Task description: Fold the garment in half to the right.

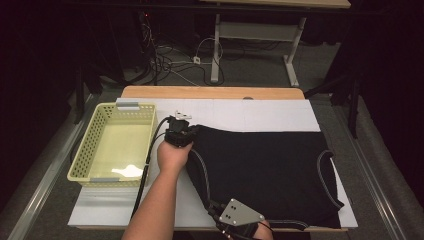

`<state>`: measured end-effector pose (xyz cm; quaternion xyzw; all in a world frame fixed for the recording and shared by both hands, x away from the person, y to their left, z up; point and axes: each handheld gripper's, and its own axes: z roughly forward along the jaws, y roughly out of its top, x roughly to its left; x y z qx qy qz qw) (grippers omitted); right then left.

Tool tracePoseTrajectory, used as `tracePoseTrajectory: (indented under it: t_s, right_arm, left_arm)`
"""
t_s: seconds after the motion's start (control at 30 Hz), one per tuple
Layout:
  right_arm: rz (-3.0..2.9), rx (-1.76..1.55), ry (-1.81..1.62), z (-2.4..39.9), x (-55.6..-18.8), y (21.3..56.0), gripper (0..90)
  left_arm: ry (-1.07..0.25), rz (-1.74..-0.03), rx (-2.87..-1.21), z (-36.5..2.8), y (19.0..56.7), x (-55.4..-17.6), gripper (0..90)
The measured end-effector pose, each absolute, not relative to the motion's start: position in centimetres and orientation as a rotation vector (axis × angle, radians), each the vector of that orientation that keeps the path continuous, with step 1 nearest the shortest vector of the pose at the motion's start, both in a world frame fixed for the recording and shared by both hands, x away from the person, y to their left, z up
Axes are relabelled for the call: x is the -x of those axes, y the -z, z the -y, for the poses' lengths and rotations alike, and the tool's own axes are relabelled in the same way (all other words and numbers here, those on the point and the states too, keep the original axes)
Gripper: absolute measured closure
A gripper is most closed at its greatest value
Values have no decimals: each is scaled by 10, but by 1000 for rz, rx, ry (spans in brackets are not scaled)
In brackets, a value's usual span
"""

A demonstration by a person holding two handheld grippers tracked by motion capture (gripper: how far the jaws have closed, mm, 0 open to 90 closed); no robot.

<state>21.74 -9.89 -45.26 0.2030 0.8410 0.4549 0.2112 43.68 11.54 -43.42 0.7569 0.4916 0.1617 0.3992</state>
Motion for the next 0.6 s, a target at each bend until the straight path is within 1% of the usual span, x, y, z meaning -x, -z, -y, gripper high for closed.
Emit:
tracePoseTrajectory:
  t_s: [0.27,0.43,0.6]
  right_arm:
    - [-2334,-449,-1356,74,-212,437,806]
    - [-2337,-370,-1408,60,-210,430,806]
    - [-2359,-387,-1396,62,-215,436,806]
  left_arm:
    - [-487,-1292,-1903,-142,403,-420,782]
    - [-491,-1318,-1914,-157,396,-416,782]
    - [-479,-1312,-1924,-153,397,-416,782]
